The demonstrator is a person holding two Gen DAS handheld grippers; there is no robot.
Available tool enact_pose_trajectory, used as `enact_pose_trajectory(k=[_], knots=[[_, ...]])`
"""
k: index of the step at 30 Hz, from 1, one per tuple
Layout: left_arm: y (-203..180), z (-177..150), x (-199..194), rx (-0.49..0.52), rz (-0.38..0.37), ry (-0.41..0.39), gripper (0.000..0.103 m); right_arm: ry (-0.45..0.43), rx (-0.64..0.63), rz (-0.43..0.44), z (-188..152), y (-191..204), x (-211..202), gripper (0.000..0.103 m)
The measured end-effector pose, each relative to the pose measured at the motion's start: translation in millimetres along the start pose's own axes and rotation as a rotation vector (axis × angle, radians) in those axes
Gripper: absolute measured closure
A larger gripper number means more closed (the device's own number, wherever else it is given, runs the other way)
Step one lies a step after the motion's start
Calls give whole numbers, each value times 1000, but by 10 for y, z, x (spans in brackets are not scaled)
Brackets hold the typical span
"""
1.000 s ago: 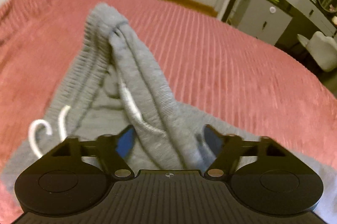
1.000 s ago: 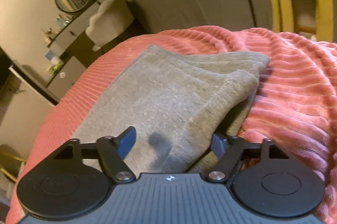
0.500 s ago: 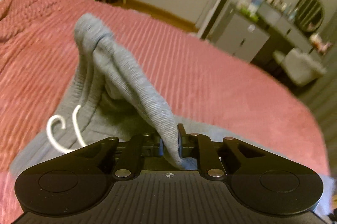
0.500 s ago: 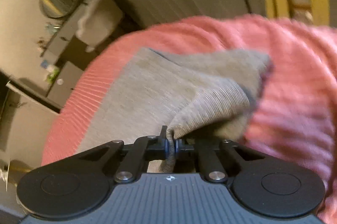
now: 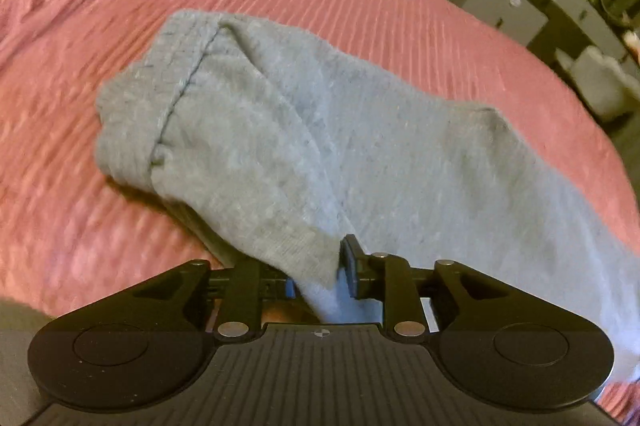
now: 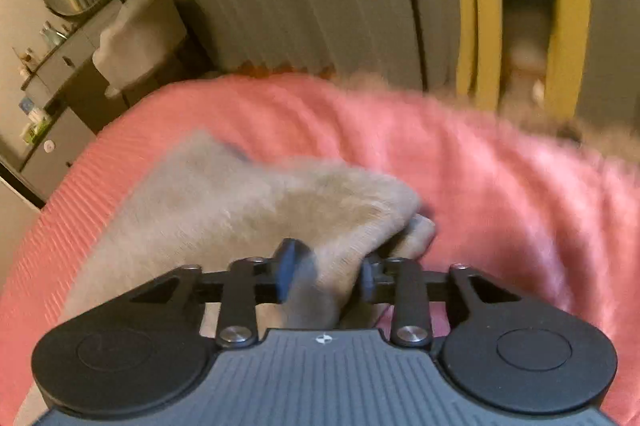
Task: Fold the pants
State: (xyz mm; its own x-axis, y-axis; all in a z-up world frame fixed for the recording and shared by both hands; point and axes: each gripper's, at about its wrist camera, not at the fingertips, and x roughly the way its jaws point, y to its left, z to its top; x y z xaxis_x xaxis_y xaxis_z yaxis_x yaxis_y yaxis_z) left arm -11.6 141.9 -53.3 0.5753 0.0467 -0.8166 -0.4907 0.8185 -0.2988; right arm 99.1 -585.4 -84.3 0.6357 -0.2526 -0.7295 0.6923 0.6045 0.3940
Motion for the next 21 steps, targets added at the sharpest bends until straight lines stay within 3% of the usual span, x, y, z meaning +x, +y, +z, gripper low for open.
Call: enact_pose_trajectory(k=[1, 2, 4, 6, 7, 8, 10, 12, 13, 14, 16, 18, 20, 21], knots=[[-3, 27, -62, -10, -4, -36, 62, -46, -7, 30, -62, -14, -45, 63], [-6, 66, -97, -7, 1, -63, 45, -68, -30, 57, -106, -5, -81, 59], [-14, 167, -132, 1, 30, -91, 40, -60, -76, 75, -143, 45, -87, 59], [-26, 276, -111, 0, 19, -95, 52, -62, -122, 67, -157, 84, -87, 77], [-26, 294, -110, 2, 22, -102, 65, -64, -148, 59, -153, 116, -86, 99], [-21, 278, -123, 7, 42, -102, 76, -69, -162, 46, -155, 111, -91, 99], [6, 236, -78, 9, 109, -76, 76, -90, -163, 5, -156, 101, -123, 98], [23, 228, -81, -18, 172, -44, 76, -107, -156, -115, -156, 75, -135, 72], [28, 222, -144, -42, 174, -67, 74, -111, -145, -173, -158, 59, -164, 44], [43, 232, -235, -56, 189, -101, 74, -125, -128, -216, -163, 41, -212, 35], [42, 282, -420, -52, 242, -185, 74, -154, -109, -208, -190, 26, -332, 35], [42, 357, -547, -50, 287, -238, 66, -168, -101, -160, -251, 92, -474, 35], [-20, 421, -669, -22, 418, -347, 34, -170, -102, -85, -352, 231, -614, 31], [-68, 439, -747, 6, 486, -424, 26, -170, -108, -45, -415, 325, -666, 28]])
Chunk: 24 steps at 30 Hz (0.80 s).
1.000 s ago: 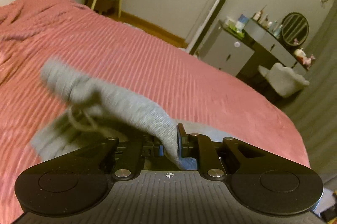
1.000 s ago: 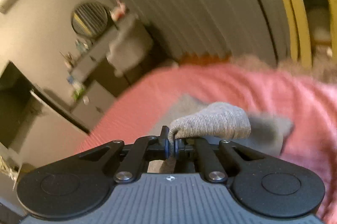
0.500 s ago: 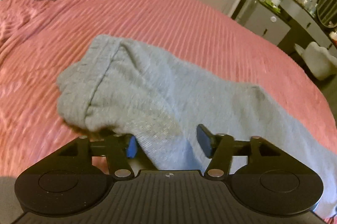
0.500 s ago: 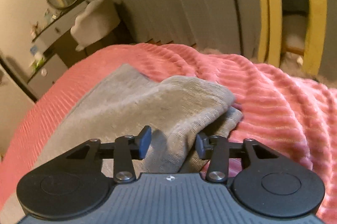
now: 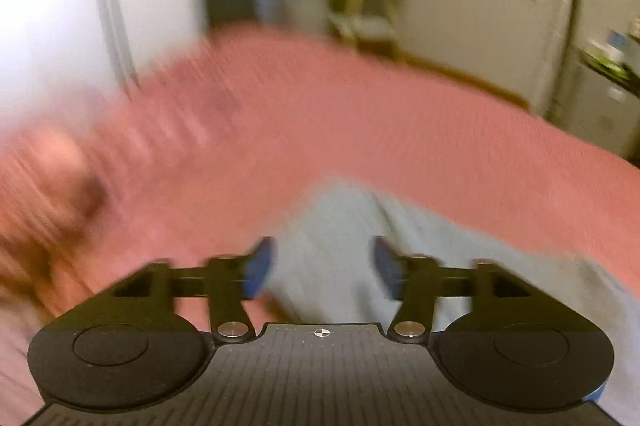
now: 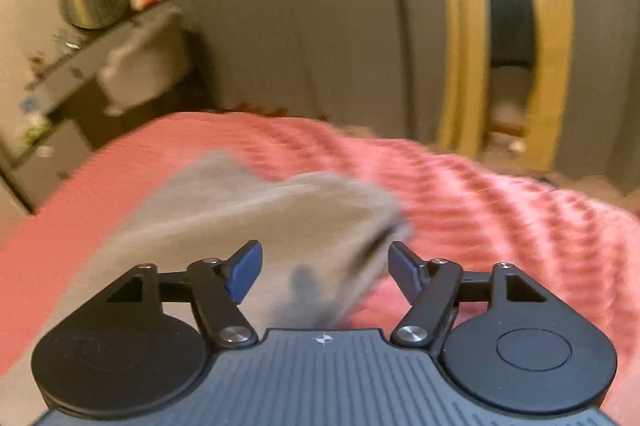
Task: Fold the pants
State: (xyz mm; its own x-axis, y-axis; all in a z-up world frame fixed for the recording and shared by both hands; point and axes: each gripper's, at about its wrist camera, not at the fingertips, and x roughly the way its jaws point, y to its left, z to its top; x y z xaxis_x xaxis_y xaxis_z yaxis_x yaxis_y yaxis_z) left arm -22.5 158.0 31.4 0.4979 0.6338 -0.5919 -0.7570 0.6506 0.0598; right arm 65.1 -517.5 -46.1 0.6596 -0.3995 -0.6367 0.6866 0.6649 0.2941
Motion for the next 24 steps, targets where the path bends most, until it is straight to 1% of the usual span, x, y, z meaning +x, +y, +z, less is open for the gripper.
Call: enact_pose_trajectory(k=[1, 2, 3, 4, 5, 7, 8, 10, 11, 12, 13, 14, 16, 19, 21, 22, 23, 24], knots=[[-5, 37, -71, 18, 25, -75, 21, 1, -8, 44, -39, 131, -39, 23], [-21, 64, -137, 35, 6, -126, 21, 6, -15, 95, -107, 284, -108, 19], [-63, 92, -183, 65, -45, -159, 19, 9, -19, 146, -153, 420, -134, 19], [-142, 114, -205, 102, -106, -168, 16, 14, -27, 209, -225, 557, -178, 17], [-230, 126, -202, 131, -172, -156, 13, 27, -33, 281, -315, 694, -211, 15], [-471, 111, -137, 178, -341, -99, 13, 87, -23, 411, -508, 978, -222, 11], [-610, 87, -87, 206, -416, -65, 13, 143, -5, 480, -631, 1130, -177, 10], [-933, 17, 85, 247, -589, 41, 15, 252, 38, 553, -879, 1336, -74, 10], [-1092, -17, 167, 263, -672, 106, 18, 298, 45, 573, -1003, 1404, -18, 10], [-1257, -61, 271, 267, -732, 181, 23, 339, 26, 578, -1107, 1463, 25, 10], [-1432, -104, 377, 274, -790, 254, 24, 338, -37, 566, -1172, 1525, 25, 10], [-1586, -136, 486, 282, -825, 315, 29, 319, -91, 558, -1180, 1571, 2, 9], [-1862, -182, 723, 273, -833, 446, 34, 302, -104, 574, -1163, 1575, -20, 5], [-2120, -123, 970, 205, -852, 587, 34, 314, -72, 566, -1180, 1519, 60, 4], [-2236, -52, 1054, 189, -836, 629, 35, 307, -76, 568, -1220, 1551, 64, 2], [-2290, -30, 1084, 202, -811, 635, 40, 304, -90, 568, -1243, 1582, 55, 2], [-2368, -2, 1078, 228, -791, 640, 48, 301, -110, 561, -1275, 1613, 17, 2], [-2463, 0, 1116, 256, -778, 649, 51, 300, -122, 558, -1242, 1643, 67, 2]])
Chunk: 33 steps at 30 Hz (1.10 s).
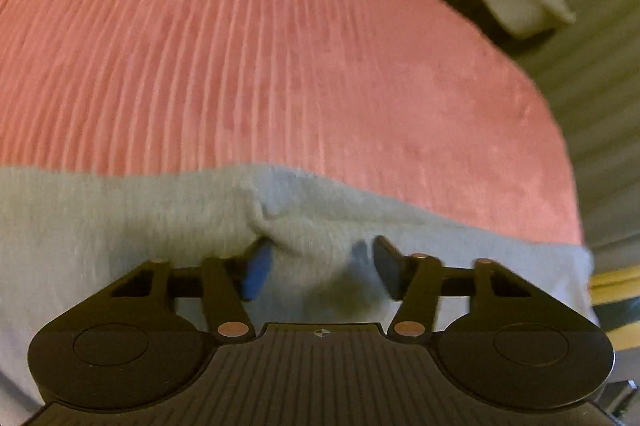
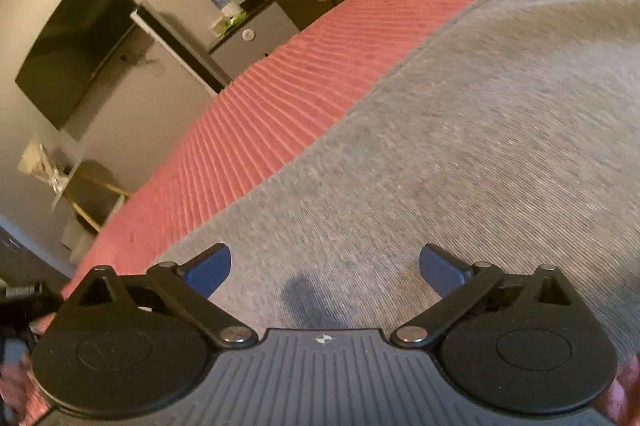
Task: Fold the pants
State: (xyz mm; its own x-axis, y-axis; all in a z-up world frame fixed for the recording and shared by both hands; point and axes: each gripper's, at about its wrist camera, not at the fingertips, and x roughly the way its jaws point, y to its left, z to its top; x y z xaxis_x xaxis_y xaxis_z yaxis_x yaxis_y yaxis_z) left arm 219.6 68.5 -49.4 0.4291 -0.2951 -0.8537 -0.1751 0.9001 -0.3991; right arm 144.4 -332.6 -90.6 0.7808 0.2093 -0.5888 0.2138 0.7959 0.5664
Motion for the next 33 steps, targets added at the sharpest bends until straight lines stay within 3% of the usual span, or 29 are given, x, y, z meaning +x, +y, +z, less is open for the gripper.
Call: enact_pose_trajectory(k=[3, 5, 7, 9, 11, 12, 13, 15, 16, 17, 18, 20, 24, 25, 26, 27, 28, 29, 31, 33], knots=[[-49, 71, 171, 11, 71, 66, 78, 2, -17, -6, 13, 16, 60, 2], [-2, 108, 214, -15, 43, 73, 96, 0, -10, -1, 17, 7, 56, 2], [42, 137, 190, -37, 22, 50, 98, -2, -1, 6, 30, -6, 53, 2], [1, 127, 59, 10, 31, -62, 102, -4, 6, 11, 33, -18, 54, 2], [-160, 120, -161, 138, 103, -252, 102, -4, 5, 10, 26, -21, 59, 2], [-202, 147, -237, 170, 107, -296, 102, -4, 4, 9, 30, -22, 66, 2], [-207, 189, -288, 157, 78, -276, 102, -4, 4, 9, 32, -28, 73, 2], [-190, 252, -300, 128, -5, -177, 89, -4, 4, 9, 32, -29, 69, 2], [-179, 216, -291, 128, -11, -142, 70, -4, 5, 10, 34, -29, 66, 2], [-178, 163, -275, 133, 5, -113, 52, -4, 7, 9, 33, -24, 75, 2], [-184, 104, -229, 144, 42, -83, 46, -4, 8, 10, 35, -33, 85, 2], [-221, 39, -108, 161, 129, -41, 45, -4, 7, 7, 32, -35, 92, 2], [-200, 81, 104, 112, 160, 20, 49, -3, -1, 1, 26, -17, 99, 2], [-186, 113, 155, 99, 164, 31, 54, -3, -2, 2, 25, -20, 94, 2], [-208, 138, 227, 83, 174, 36, 69, -3, -1, 3, 25, -24, 94, 2], [-172, 145, 254, 73, 189, 37, 75, -3, 2, 4, 26, -25, 94, 2], [-164, 152, 279, 74, 205, 31, 87, -3, 3, 4, 27, -26, 95, 2], [-145, 171, 288, 72, 197, 25, 91, -3, 1, 3, 22, -29, 100, 2], [-123, 198, 265, 63, 176, 2, 95, -2, -7, -2, 19, -21, 106, 2], [-152, 196, 135, 88, 155, -90, 98, -4, -8, -1, 18, -24, 108, 2]])
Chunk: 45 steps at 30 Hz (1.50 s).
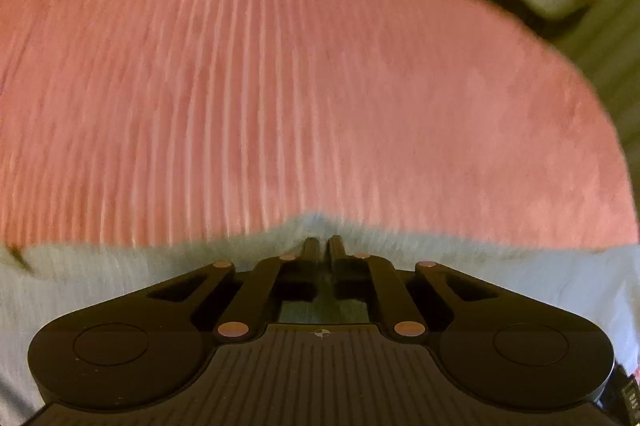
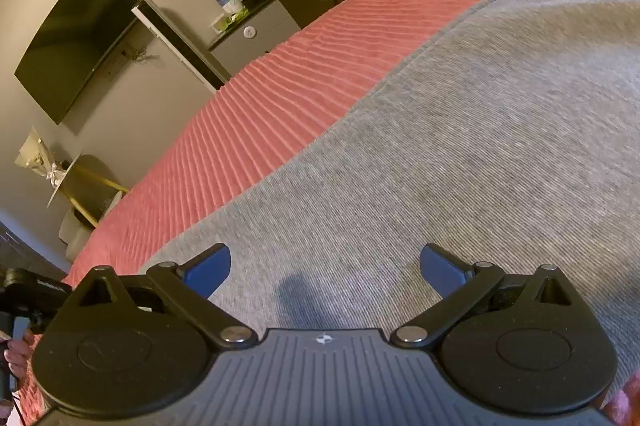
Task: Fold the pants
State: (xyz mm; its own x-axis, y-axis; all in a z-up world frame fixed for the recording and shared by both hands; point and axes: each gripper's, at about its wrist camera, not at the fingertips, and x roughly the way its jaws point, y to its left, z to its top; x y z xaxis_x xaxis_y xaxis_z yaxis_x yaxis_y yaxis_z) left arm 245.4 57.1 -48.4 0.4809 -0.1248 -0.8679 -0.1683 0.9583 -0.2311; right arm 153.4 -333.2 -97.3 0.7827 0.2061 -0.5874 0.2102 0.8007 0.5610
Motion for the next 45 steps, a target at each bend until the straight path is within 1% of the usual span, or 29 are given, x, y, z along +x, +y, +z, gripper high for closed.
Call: enact_pose_trajectory(k=[1, 3, 4, 6, 7, 8, 10, 11, 13, 16, 18, 20, 22, 24, 25, 26, 27, 28, 29, 30, 32, 34, 37, 38, 39, 40, 41, 42, 45], knots=[[-15, -2, -105, 34, 9, -76, 102, -1, 1, 1, -1, -4, 0, 2], [-62, 17, -280, 103, 75, -198, 102, 0, 0, 0, 1, -4, 0, 2], [-41, 20, -318, 92, 81, -199, 102, 0, 0, -2, 1, -1, -1, 2], [79, -29, -429, 21, 4, -179, 97, -3, -6, -4, -2, 12, -12, 2], [157, -113, -521, -11, -21, -184, 85, -6, -9, -4, 0, 26, -27, 2], [235, -214, -606, -24, -25, -195, 61, -6, -20, -1, 9, 51, -41, 2], [388, -481, -743, -42, 16, -245, 38, 5, -73, 24, 21, 174, -42, 2], [456, -606, -793, -40, 48, -263, 37, 11, -127, 43, 15, 300, -28, 2], [627, -805, -867, -60, 159, -287, 36, 27, -243, 90, -20, 620, 47, 2], [958, -862, -997, -157, 332, -248, 37, 85, -358, 177, -100, 1148, 290, 2], [1228, -917, -1185, -245, 379, -301, 36, 131, -418, 229, -155, 1504, 479, 3], [1445, -984, -1270, -319, 412, -304, 32, 173, -480, 286, -211, 1850, 666, 5], [1614, -1085, -1236, -375, 360, -274, 32, 243, -524, 325, -249, 2132, 862, 7], [1686, -1139, -1118, -378, 301, -228, 32, 300, -585, 336, -309, 2354, 1035, 13], [1685, -1131, -1041, -363, 305, -208, 31, 334, -622, 332, -345, 2453, 1128, 22], [1684, -1068, -995, -345, 320, -202, 31, 381, -657, 321, -393, 2541, 1228, 39], [1694, -1051, -982, -332, 324, -209, 30, 430, -681, 295, -447, 2620, 1329, 48], [1694, -1035, -977, -328, 318, -222, 24, 475, -698, 261, -501, 2684, 1415, 59], [1698, -1035, -958, -326, 310, -231, 18, 489, -715, 254, -536, 2717, 1444, 62], [1719, -1015, -934, -327, 301, -235, 18, 495, -746, 261, -573, 2734, 1443, 64], [1785, -1052, -921, -333, 297, -235, 18, 514, -781, 264, -616, 2805, 1471, 82], [1773, -1062, -937, -323, 298, -231, 18, 510, -780, 257, -633, 2862, 1472, 92], [1770, -1075, -941, -321, 294, -243, 17, 413, -791, 244, -482, 2996, 1460, 98], [1784, -1067, -938, -324, 291, -245, 17, 332, -787, 217, -423, 3046, 1459, 103], [1814, -1064, -930, -330, 284, -246, 17, 239, -804, 161, -416, 3087, 1471, 103], [1832, -1065, -931, -336, 276, -248, 17, 181, -797, 120, -389, 3093, 1476, 102], [1846, -1063, -938, -340, 270, -247, 17, 178, -740, 111, -345, 3063, 1495, 98], [1853, -1065, -952, -344, 263, -250, 17, 202, -678, 121, -313, 3012, 1481, 98], [1832, -1078, -1014, -351, 249, -269, 17, 243, -605, 213, -375, 2869, 1197, 97]])
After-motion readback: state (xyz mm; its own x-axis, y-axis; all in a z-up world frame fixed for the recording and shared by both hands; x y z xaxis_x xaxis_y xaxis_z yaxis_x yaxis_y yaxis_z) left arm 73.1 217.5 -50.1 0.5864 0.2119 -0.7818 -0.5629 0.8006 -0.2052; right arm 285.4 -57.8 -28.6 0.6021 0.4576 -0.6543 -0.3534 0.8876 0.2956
